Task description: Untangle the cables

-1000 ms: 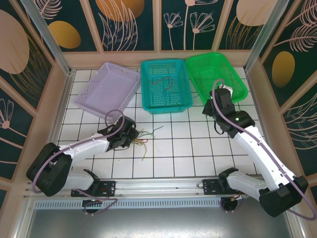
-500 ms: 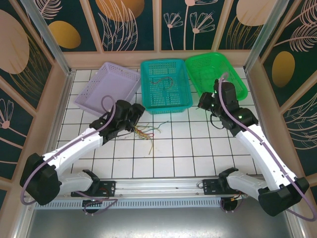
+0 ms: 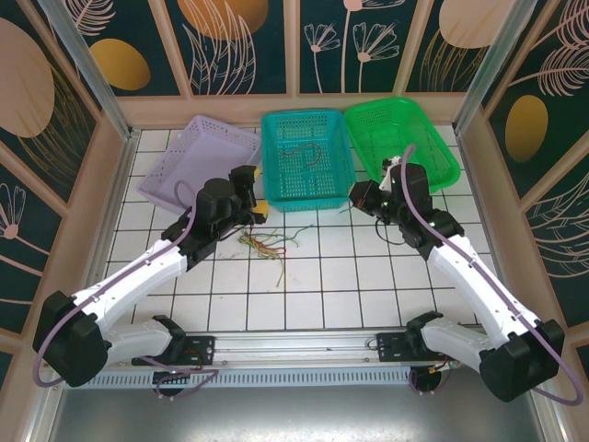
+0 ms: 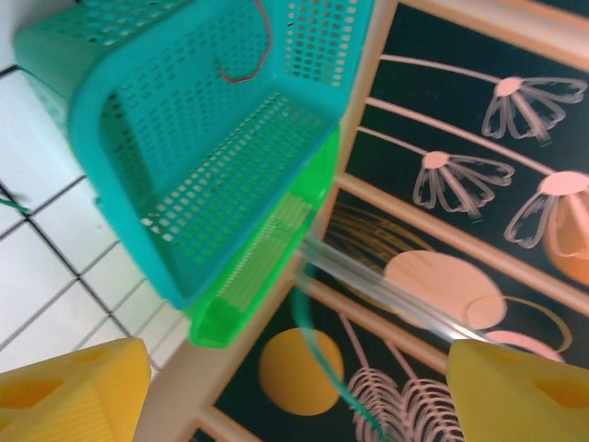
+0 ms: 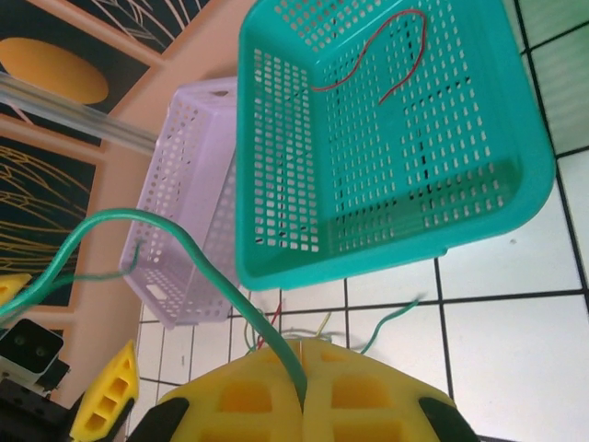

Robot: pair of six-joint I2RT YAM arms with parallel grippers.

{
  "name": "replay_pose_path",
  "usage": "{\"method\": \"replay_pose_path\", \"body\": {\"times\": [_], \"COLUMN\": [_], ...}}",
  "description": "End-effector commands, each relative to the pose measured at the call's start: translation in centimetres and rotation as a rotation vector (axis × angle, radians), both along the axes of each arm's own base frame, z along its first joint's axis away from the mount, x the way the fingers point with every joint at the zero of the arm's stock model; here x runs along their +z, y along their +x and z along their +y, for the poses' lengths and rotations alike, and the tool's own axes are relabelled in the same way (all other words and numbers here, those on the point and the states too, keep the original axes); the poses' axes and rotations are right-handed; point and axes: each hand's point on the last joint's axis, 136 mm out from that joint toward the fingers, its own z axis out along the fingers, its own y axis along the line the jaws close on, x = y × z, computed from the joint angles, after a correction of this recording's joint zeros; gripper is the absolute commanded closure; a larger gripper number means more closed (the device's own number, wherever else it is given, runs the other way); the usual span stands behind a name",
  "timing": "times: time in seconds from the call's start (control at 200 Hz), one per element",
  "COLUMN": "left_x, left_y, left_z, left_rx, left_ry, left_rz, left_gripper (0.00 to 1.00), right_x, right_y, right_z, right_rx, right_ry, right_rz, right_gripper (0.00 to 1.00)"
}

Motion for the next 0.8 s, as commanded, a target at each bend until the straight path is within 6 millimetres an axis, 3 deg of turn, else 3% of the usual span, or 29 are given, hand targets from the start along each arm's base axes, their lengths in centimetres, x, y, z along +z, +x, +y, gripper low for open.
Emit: {"method": "replay_pose_path", "body": {"times": [0.0, 0.19, 0.41, 0.465, 0.541, 0.696, 0.796], "left_x": [2.0, 0.4, 1.3, 0.7, 0.1, 0.2, 1.3], "left_y": [0.5, 0.8, 2.4, 2.5, 2.5, 3.6, 5.1], "left_z": [0.6, -0.2, -0.6, -0.8, -0.8, 1.5, 4.2], "left_rx": [0.064, 0.029, 0.023, 0.007, 0.006, 0.042, 0.067], "left_ry": [-0.082, -0.080, -0.075, -0.070, -0.074, 0.018, 0.124], "left_rz": [-0.039, -0.014, -0.088, -0.074, -0.075, -0.103, -0.149], "left_gripper": [0.16, 0.19, 0.23, 0.33, 0.57, 0.99, 1.00], "right_x": [1.4, 1.1, 0.5, 0.4, 0.4, 0.0, -0.8], "right_y": [-0.4, -1.0, -2.0, -2.3, -2.6, -3.1, -3.5], "right_z": [0.9, 1.7, 2.7, 2.9, 3.3, 3.3, 3.0], "right_rx": [0.033, 0.070, 0.115, 0.124, 0.134, 0.151, 0.175], "right_ry": [0.091, 0.118, 0.121, 0.123, 0.125, 0.096, 0.029], "right_rz": [-0.030, -0.011, 0.014, 0.018, 0.018, 0.023, 0.024], "right_gripper": [1.00, 1.00, 1.00, 1.00, 1.00, 1.00, 1.00]}}
